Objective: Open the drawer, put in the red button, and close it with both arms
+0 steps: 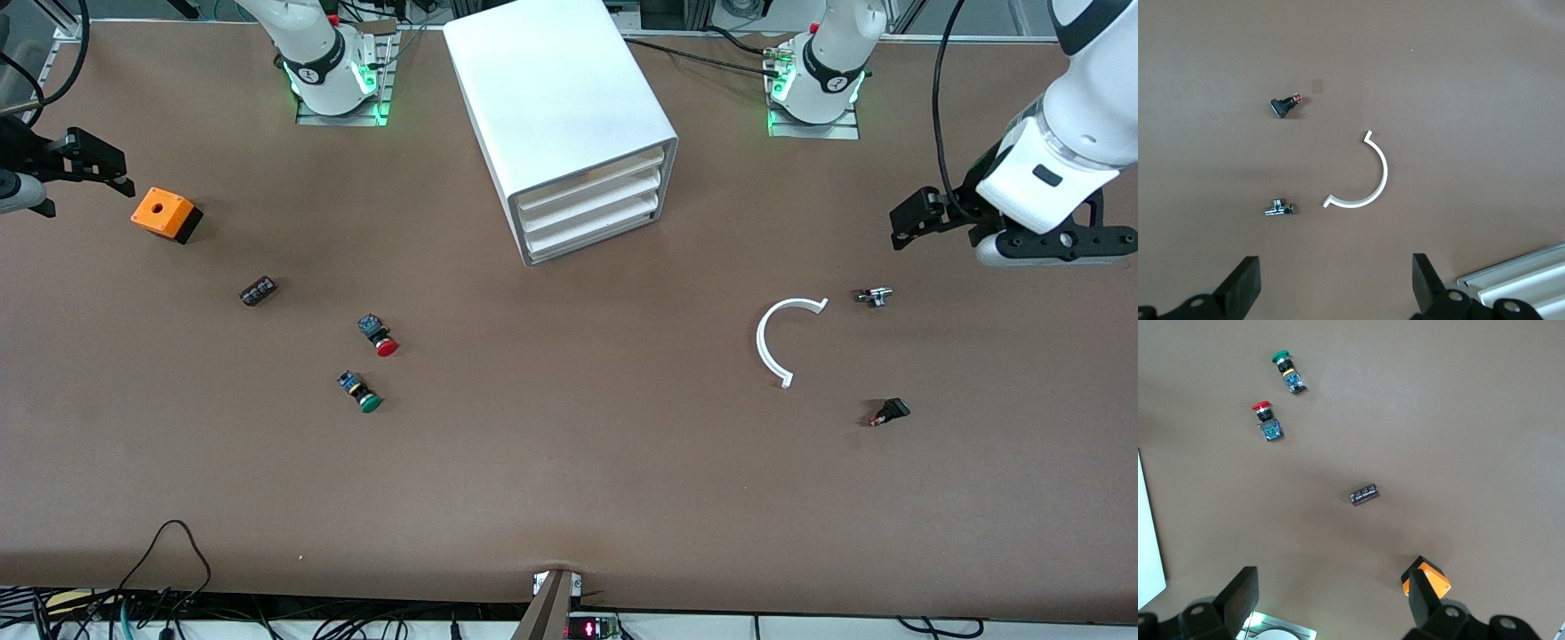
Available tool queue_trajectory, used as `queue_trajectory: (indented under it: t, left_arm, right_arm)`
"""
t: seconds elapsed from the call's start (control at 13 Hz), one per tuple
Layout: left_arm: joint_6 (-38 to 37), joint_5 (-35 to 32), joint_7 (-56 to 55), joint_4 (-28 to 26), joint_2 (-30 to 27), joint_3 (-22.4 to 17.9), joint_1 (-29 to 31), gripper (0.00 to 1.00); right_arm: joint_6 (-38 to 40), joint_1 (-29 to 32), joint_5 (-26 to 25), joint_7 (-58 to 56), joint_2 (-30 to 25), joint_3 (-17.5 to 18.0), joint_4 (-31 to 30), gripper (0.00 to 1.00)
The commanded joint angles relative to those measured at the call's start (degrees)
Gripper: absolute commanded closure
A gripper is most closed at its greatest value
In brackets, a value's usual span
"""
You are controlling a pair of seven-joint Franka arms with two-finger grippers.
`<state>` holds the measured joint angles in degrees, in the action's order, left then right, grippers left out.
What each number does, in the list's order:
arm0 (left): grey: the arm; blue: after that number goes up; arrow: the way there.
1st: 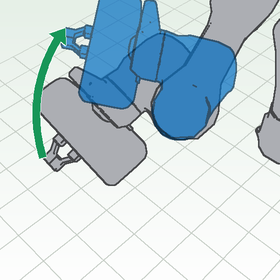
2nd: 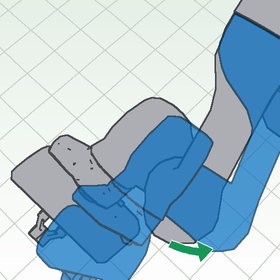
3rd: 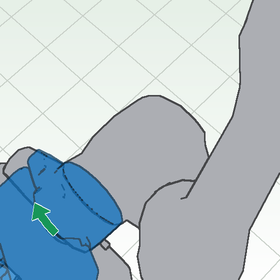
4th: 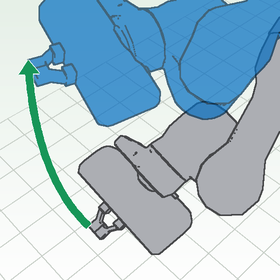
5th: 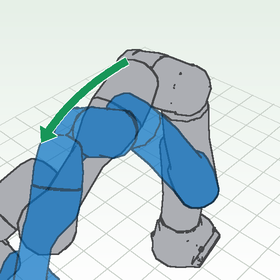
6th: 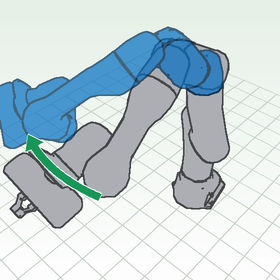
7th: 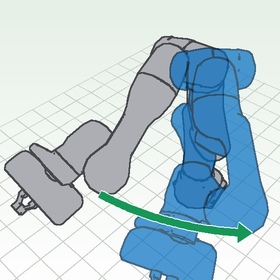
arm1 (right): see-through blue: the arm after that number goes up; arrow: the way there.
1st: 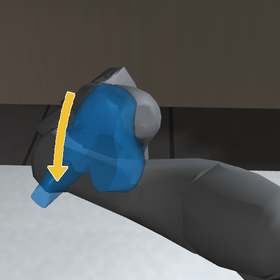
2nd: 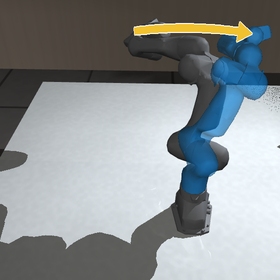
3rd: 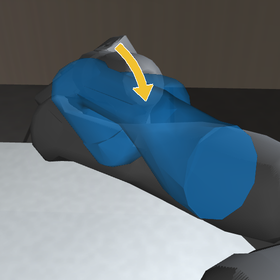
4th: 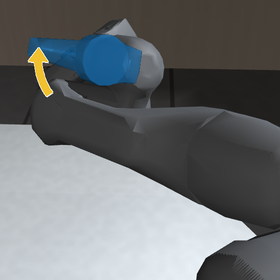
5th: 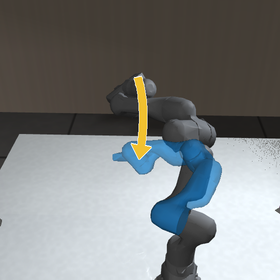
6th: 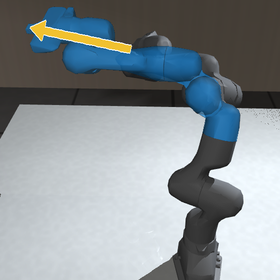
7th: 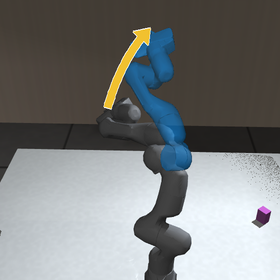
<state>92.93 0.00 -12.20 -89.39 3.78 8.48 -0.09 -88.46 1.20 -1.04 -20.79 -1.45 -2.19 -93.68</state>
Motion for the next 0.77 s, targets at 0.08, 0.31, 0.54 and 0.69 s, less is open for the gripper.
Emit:
queue_trajectory:
  t: [0.08, 0.31, 0.54, 0.69]
  left_arm:
    - [-0.5, -3.7, 0.2, -0.1, 0.6, 0.6, -0.3, 0.00]
    - [-1.7, -6.4, 0.4, 0.4, 0.7, 1.6, 0.0, 0.00]
    - [-1.6, 0.4, -0.3, 0.6, 0.8, 1.0, 1.3, 0.00]
    - [-1.4, 1.1, -0.3, 0.6, 0.8, 1.1, 1.9, 0.00]
  right_arm:
    - [0.4, -0.2, -0.3, -0.6, -0.9, 0.1, -0.7, 0.00]
    - [0.4, -0.2, -0.2, -0.6, -0.9, 0.1, -0.6, 0.00]
    - [0.5, -0.2, -0.2, -0.6, -0.4, 0.1, -0.7, 0.00]
    - [0.5, -0.2, -0.2, -0.6, 0.3, 0.1, -0.8, 0.00]
